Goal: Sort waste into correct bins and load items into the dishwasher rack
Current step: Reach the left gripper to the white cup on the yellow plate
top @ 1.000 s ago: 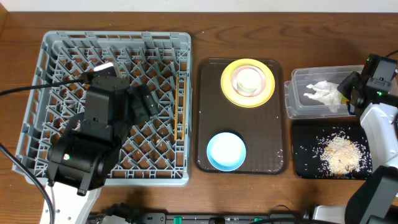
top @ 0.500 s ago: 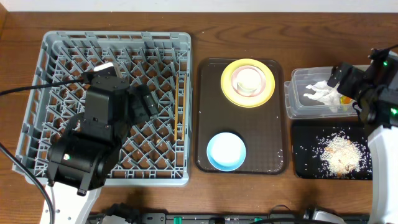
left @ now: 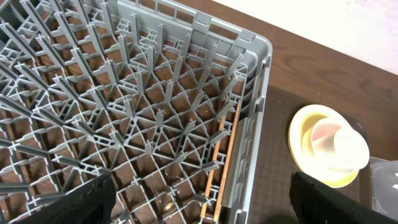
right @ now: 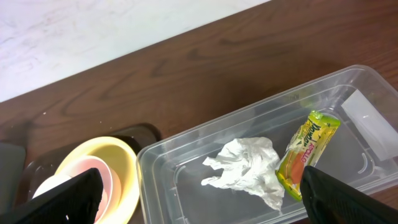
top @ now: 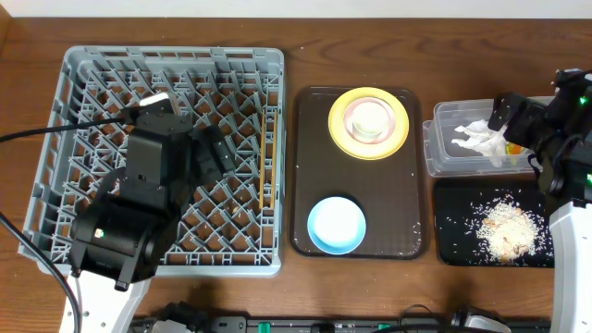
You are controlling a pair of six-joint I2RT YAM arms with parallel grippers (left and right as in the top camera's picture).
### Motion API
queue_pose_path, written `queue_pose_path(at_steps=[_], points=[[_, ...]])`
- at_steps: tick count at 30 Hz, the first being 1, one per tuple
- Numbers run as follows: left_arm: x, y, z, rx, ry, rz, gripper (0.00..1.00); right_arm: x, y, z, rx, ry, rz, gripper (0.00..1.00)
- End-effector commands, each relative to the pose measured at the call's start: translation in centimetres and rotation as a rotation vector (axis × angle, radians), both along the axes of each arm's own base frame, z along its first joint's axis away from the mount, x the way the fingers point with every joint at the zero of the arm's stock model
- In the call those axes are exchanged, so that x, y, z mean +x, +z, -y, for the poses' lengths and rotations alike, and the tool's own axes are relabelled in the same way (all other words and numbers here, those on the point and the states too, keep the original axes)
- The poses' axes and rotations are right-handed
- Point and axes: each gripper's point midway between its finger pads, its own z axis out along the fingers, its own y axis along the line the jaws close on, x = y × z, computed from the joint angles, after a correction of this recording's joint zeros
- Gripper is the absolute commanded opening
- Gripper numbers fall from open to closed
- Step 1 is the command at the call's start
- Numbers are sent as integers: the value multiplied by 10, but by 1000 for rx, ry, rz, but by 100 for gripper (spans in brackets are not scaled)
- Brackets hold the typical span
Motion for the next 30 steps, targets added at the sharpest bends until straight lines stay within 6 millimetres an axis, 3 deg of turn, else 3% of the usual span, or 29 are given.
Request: queue_pose_path(at_steps=[1,7,11,15,19,25,30], points=[[1,5,-3,9,10,13,90,1,9,1,-11,10,19,99],[2,7,-2,3,8,20,91,1,9,1,-11,10,19,99],[16,25,8,-46,-16,109,91,1,9,1,-11,10,19,99],[20,40,52,-184,-229,154,91,0,7,0,-9,9,12,99],[32,46,76,-219,-304,158,89,-4,2,-1,0,10,-15,99],[54,40,120,-167,-391,-35,90,-7,-3,-2,7,10,-37,99],[80,31,166,-85,-486,-208,100,-7,-3,-2,7,10,-38,99]])
